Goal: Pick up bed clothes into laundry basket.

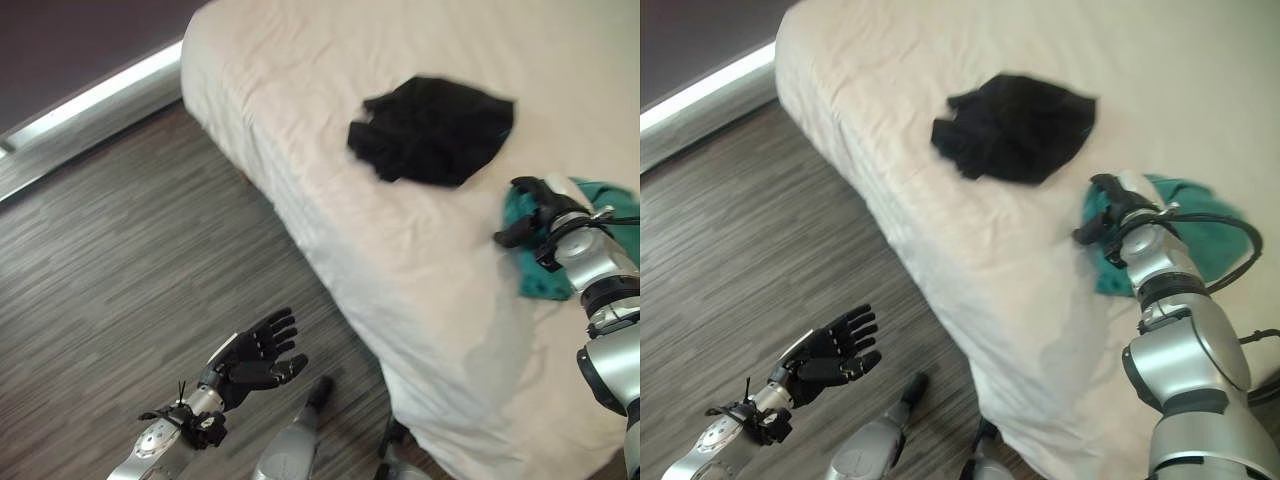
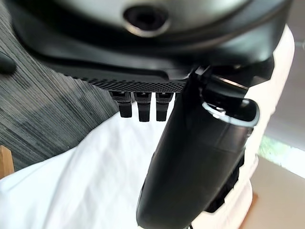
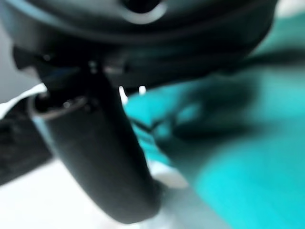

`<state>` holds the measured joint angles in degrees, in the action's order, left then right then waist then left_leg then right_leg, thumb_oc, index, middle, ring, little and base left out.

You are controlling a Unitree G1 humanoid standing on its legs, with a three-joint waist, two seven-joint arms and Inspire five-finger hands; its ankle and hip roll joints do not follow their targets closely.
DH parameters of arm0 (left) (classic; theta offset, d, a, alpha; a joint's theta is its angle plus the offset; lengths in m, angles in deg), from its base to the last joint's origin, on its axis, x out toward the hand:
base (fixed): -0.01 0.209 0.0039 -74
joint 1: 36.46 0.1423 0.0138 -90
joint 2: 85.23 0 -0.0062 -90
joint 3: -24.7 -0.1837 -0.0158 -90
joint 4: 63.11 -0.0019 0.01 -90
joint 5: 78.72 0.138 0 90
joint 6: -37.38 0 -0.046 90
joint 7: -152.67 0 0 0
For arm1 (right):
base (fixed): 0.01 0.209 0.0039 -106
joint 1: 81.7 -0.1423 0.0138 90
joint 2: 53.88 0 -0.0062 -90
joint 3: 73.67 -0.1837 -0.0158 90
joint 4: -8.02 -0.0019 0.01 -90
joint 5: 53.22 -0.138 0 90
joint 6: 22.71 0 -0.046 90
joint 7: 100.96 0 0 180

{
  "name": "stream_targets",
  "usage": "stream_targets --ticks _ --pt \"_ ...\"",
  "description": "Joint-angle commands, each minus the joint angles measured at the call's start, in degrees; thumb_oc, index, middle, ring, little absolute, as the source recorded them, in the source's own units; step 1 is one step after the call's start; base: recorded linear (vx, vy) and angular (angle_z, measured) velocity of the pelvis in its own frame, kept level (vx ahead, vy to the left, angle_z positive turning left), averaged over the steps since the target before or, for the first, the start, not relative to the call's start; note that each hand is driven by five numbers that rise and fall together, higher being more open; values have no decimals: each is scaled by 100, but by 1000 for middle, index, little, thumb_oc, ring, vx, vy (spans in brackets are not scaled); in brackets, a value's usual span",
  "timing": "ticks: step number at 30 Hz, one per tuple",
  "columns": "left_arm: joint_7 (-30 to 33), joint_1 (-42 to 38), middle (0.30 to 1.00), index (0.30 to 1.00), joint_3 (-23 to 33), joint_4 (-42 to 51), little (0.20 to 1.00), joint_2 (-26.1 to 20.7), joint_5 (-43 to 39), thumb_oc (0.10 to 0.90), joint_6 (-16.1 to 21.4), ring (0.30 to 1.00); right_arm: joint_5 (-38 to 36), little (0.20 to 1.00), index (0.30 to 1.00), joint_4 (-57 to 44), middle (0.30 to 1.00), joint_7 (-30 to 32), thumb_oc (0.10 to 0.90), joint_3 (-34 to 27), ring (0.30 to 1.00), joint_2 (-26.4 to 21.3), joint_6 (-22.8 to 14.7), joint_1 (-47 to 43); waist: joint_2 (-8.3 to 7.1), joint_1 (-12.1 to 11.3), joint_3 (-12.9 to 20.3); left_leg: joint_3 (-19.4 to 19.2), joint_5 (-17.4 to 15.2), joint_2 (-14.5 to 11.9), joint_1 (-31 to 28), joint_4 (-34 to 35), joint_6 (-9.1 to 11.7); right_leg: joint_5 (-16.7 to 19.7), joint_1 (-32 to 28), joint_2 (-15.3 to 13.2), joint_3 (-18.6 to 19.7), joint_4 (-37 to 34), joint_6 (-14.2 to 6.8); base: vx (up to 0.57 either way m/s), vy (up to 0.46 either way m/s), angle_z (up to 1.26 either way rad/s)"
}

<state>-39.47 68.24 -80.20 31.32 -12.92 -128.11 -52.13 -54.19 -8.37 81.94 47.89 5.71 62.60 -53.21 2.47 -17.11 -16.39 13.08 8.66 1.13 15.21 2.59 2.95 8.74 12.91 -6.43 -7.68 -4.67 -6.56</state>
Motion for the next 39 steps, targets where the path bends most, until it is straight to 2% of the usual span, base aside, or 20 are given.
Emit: stream_targets --ticks 1,2,4,5,6,8,9,10,11,12,18,20,24,27,36,37,38,39 --pt "-82 -251 900 900 154 882 900 195 -62 800 435 900 -295 900 900 79 900 -248 800 308 900 -214 104 -152 -26 61 -238 164 -61 222 127 -31 -255 -133 355 -234 27 530 -141 23 -46 -3" --pt "-36 -215 900 900 272 802 900 350 -71 800 447 900 -157 900 900 66 900 -392 800 213 900 85 123 490 5 94 -280 172 -59 208 139 -42 -248 -181 349 -207 20 539 -112 33 -64 -4" --pt "-30 -167 900 900 331 790 900 400 -96 800 447 900 -13 900 900 110 900 -470 800 168 900 247 143 822 14 116 -283 193 -68 195 131 -49 -241 -227 338 -197 9 562 -90 34 -45 -1" --pt "-45 -125 900 900 380 752 900 466 -187 800 446 900 139 900 900 224 900 -538 800 -45 900 455 160 1498 64 171 -277 199 -88 178 112 -71 -238 -286 307 -192 13 587 -72 0 0 0" --pt "-45 -119 900 900 376 754 900 457 -188 800 446 900 143 900 900 214 900 -535 800 -58 900 456 163 1518 60 166 -271 201 -90 178 110 -71 -237 -289 305 -192 11 588 -72 33 -15 5" --pt "-69 -83 900 900 443 755 900 392 -207 800 470 900 320 900 900 111 900 -524 800 -189 900 518 156 2019 94 233 -259 200 -97 167 68 -58 -229 -323 271 -189 22 599 -62 30 1 2" --pt "-69 -70 900 900 544 770 900 326 -181 800 512 900 366 900 900 -52 900 -537 800 -458 900 548 131 2594 89 351 -245 185 -97 144 16 -15 -221 -348 258 -179 42 598 -61 32 -3 -3" --pt "-69 -68 900 900 537 771 900 318 -182 800 512 900 369 900 900 -64 900 -536 800 -472 900 547 136 2613 87 342 -241 185 -96 143 12 -11 -221 -350 255 -179 42 598 -61 32 3 2" --pt "-72 -74 900 900 543 772 900 314 -181 800 517 900 311 521 521 -99 521 -542 547 -670 521 538 124 2903 85 386 -235 182 -96 131 -17 14 -217 -363 237 -177 43 592 -61 0 0 0" --pt "-73 -69 900 900 575 763 900 295 -176 800 521 900 302 300 300 -155 300 -592 400 -768 300 540 112 3149 77 438 -225 170 -97 119 -42 31 -213 -374 221 -178 52 587 -59 0 0 0" --pt "-94 -123 900 900 678 745 900 211 -39 800 579 900 226 300 300 -322 300 -516 400 -1518 300 709 74 4472 24 747 -125 102 -130 50 -246 132 -191 -444 87 -136 78 529 -52 35 -21 0" --pt "-78 -127 900 900 769 714 900 253 14 800 609 900 156 300 300 -377 300 -455 400 -1875 300 1022 79 5050 -32 888 -34 55 -174 -9 -356 150 -174 -492 -38 -84 92 468 -30 87 -65 1" --pt "-101 -210 900 900 826 676 900 196 168 800 635 900 100 300 300 -565 300 -464 400 -2054 300 1303 65 5582 -90 1043 66 18 -209 -80 -499 178 -140 -560 -191 -31 96 421 -11 54 -45 -1" --pt "57 -759 900 900 880 597 900 2 726 800 792 900 -107 300 300 -876 300 -522 400 -2201 300 1671 55 6080 -72 1302 232 -59 -240 -160 -712 241 -43 -770 -325 40 114 551 42 68 -47 -4" --pt "60 -766 900 900 871 592 900 1 729 800 795 900 -106 300 300 -884 300 -522 400 -2209 300 1671 60 6087 -70 1300 224 -57 -242 -161 -720 241 -41 -779 -330 40 112 560 44 15 -18 -4" --pt "477 -1793 900 900 837 460 900 -175 1836 800 898 900 -311 300 300 -998 300 -548 400 -2194 300 1950 100 6285 -61 1555 405 -164 -312 -350 -961 241 125 -1029 -522 186 149 793 147 159 -304 3" --pt "821 -2876 900 900 815 128 900 -603 2922 800 879 900 -502 300 300 -1174 300 -652 400 -2164 300 2043 143 6343 -249 1743 463 -371 -389 -555 -1000 -311 307 -1112 -757 322 252 809 209 218 -382 6" --pt "1258 -4396 900 900 537 -1022 900 -1266 3636 800 701 900 -609 300 300 -1646 300 -823 400 -2013 300 1824 270 6255 -471 1890 506 -77 -91 -502 -790 -1422 273 -996 -935 442 780 814 266 195 -224 -3"
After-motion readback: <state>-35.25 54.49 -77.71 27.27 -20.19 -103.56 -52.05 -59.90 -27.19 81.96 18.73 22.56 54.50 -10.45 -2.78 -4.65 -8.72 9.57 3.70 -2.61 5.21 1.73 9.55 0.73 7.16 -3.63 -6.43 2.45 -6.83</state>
